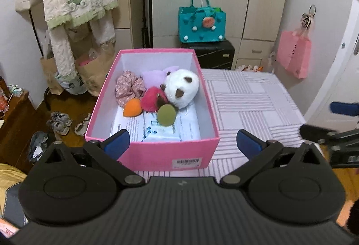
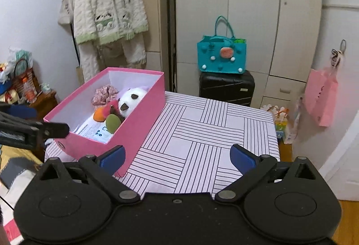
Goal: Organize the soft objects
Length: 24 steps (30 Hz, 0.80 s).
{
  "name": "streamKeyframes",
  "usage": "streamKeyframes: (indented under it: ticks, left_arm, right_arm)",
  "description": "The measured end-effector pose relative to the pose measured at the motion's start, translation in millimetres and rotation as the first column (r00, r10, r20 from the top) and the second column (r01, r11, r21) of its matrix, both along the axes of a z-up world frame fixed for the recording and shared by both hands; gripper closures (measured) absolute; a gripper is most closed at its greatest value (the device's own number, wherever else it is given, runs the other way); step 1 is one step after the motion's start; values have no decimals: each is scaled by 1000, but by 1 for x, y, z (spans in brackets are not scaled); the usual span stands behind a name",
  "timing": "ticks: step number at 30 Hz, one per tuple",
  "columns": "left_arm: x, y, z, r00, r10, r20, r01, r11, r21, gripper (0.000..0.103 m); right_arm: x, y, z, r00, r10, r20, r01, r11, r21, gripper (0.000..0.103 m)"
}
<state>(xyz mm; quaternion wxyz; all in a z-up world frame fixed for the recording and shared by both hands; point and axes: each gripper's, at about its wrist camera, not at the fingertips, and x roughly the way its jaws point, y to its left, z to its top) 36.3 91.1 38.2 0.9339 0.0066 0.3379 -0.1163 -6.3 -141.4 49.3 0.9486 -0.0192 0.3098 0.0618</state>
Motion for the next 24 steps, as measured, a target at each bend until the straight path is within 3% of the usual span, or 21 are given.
streamKeyframes:
  ticks: [6, 24]
  left_arm:
    - [-5, -8, -18, 1000, -4, -1, 4, 999, 47, 0]
    - [-34, -20, -30, 997, -35, 70, 33, 999, 36, 0]
  right_arm:
    - [-20, -4, -4, 999, -35, 26, 34, 999, 41, 2]
    - [-42, -8, -14, 990, -107, 93, 109, 994, -13, 2]
